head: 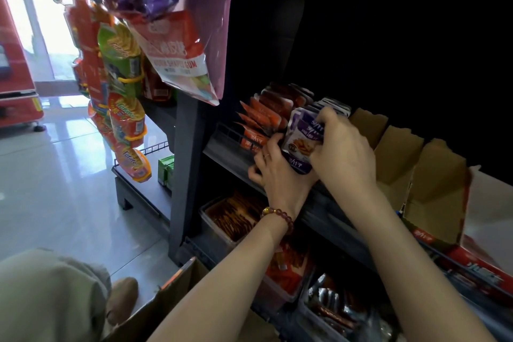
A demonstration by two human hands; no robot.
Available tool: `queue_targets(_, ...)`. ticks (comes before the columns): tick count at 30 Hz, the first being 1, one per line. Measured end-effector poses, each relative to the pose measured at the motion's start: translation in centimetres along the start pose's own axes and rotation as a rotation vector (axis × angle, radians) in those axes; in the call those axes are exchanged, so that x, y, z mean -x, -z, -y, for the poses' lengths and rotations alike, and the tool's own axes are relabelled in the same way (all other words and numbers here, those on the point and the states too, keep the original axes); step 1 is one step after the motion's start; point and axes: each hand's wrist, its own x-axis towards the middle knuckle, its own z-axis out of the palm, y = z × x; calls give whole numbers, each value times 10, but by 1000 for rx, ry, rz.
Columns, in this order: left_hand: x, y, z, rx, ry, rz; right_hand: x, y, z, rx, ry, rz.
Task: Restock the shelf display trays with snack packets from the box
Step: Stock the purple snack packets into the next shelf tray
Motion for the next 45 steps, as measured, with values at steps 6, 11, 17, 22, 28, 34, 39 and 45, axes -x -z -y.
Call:
queue_targets(6,1,2,-1,-15,-9,-7,7,-4,1,-1,24,-20)
queue_targets(11,0,-3,6,-61,-61,-46,7,-5,-4,-55,24,-34)
queue_targets(17,-1,-2,7,-96,-74,-52,1,-5,-3,69,84,22)
queue_targets(22,2,-2,5,-27,-32,-19,-13,-9,-1,217,35,73)
queue_targets(28,1,0,6,-146,-67,22,-10,-20,-1,404,175,-74)
queue_targets(34,0,-1,7,-217,-65,-12,-5,-14,-12,233,328,-321)
queue_targets(39,0,-1,8,-173,-58,14,-10,-18,-9,104,363,-380)
queue_targets(45,1,-1,8,-148,-52,11,-12,-32,-11,27,298,-286)
